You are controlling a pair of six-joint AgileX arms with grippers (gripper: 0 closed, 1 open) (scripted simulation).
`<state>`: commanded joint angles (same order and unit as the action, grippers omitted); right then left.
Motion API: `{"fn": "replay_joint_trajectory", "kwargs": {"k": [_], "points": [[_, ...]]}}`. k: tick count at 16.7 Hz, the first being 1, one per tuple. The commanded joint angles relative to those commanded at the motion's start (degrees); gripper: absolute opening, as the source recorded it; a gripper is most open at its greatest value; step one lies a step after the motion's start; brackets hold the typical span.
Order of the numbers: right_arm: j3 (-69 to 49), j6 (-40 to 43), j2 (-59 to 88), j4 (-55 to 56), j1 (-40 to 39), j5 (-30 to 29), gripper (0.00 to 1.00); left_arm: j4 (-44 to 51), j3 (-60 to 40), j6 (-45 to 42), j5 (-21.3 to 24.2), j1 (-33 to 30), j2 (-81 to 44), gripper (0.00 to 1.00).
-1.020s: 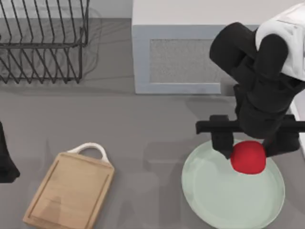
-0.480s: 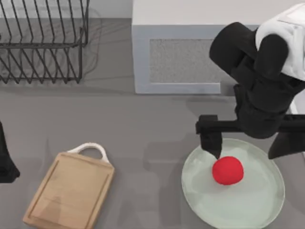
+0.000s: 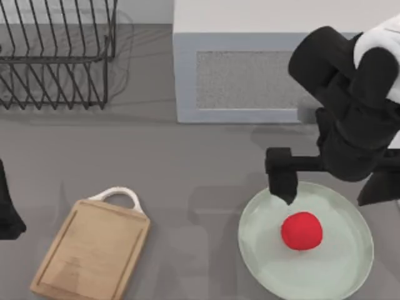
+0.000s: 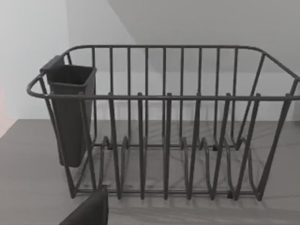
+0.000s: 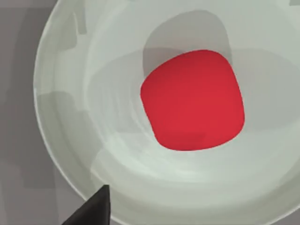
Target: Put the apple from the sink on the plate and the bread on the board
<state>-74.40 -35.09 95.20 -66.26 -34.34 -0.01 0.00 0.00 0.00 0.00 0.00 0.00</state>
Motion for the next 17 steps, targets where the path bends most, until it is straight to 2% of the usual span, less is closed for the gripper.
{"fn": "replay_joint_trajectory", "kwargs": {"k": [5, 17], "points": [[13.6, 6.3, -17.2, 12.1, 6.2, 0.0, 1.00, 0.0, 0.0, 0.0, 0.0, 0.0, 0.0, 1.00], [63.7, 29.6, -84.0, 56.1, 29.0, 0.0, 1.00, 0.0, 0.0, 0.0, 0.0, 0.0, 0.0, 1.00]]}}
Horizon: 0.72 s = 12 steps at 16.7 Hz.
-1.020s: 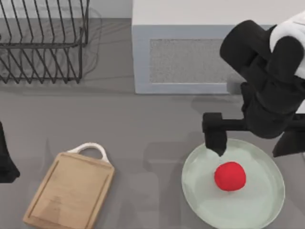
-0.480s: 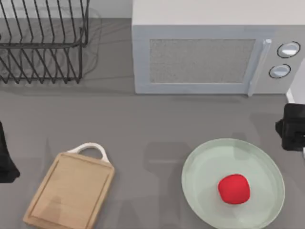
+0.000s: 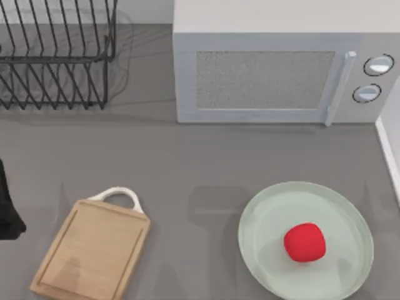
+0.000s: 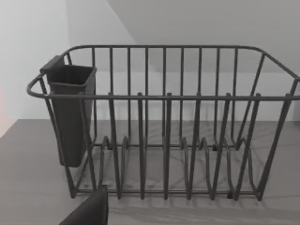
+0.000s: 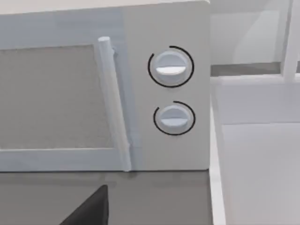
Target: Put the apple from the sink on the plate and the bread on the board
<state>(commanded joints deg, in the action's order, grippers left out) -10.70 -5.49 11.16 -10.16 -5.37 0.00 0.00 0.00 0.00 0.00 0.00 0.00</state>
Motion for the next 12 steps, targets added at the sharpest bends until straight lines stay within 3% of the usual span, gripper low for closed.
{"fn": "replay_joint_trajectory", "kwargs": {"k": [5, 12], "points": [[10.4, 5.3, -10.8, 9.8, 5.2, 0.0, 1.00, 0.0, 0.0, 0.0, 0.0, 0.0, 0.0, 1.00], [10.7, 5.5, -11.2, 10.2, 5.4, 0.0, 1.00, 0.3, -0.3, -0.5, 0.0, 0.0, -0.5, 1.00]]}}
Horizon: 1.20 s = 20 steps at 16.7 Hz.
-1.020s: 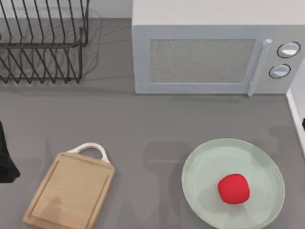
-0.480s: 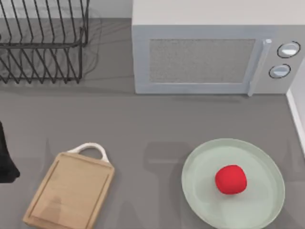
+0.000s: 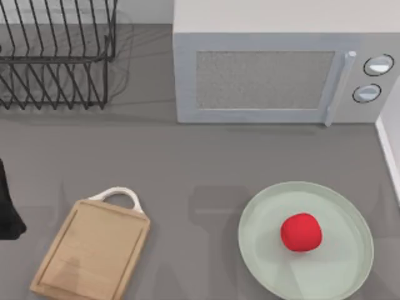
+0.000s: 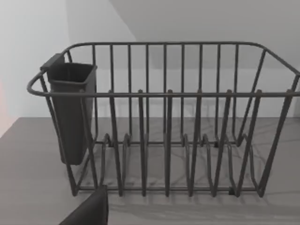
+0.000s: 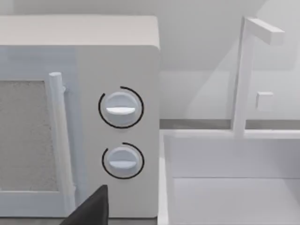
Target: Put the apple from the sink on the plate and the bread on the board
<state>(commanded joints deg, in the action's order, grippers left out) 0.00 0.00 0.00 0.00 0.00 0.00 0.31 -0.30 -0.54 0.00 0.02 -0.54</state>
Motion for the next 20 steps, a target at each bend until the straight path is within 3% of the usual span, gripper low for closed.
{"fn": "replay_joint_trajectory", "kwargs": {"k": [6, 20], "points": [[0.0, 0.0, 0.0, 0.0, 0.0, 0.0, 1.00, 8.1, -8.3, -14.5, 0.3, 0.2, -15.7, 1.00], [0.0, 0.0, 0.0, 0.0, 0.0, 0.0, 1.00, 44.5, -50.7, -70.9, 1.1, 6.0, -87.2, 1.00]]}}
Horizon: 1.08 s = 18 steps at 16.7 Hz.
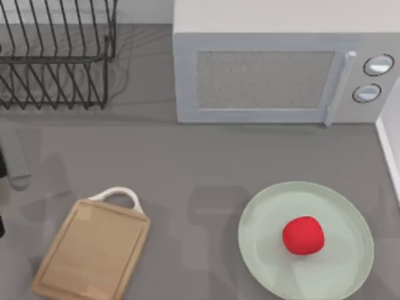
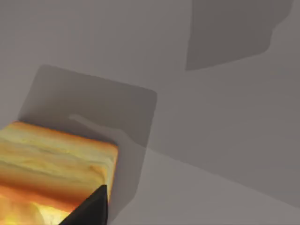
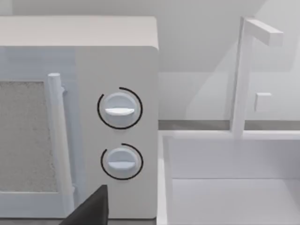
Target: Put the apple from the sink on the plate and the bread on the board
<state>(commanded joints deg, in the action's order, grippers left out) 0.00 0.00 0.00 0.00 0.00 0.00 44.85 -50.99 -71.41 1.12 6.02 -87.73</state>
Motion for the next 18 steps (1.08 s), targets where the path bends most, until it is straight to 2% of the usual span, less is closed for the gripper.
{"fn": "replay_joint_trajectory", "kwargs": {"k": [5, 10, 18], "points": [[0.0, 0.0, 0.0, 0.0, 0.0, 0.0, 1.00, 9.3, -15.2, -12.4, -0.4, 3.7, -14.8, 1.00], [0.0, 0.0, 0.0, 0.0, 0.0, 0.0, 1.00, 14.2, -26.4, -18.5, -0.9, 7.0, -21.4, 1.00], [0.0, 0.0, 0.0, 0.0, 0.0, 0.0, 1.00, 15.2, -29.4, -19.7, -1.0, 7.6, -22.4, 1.00]]}}
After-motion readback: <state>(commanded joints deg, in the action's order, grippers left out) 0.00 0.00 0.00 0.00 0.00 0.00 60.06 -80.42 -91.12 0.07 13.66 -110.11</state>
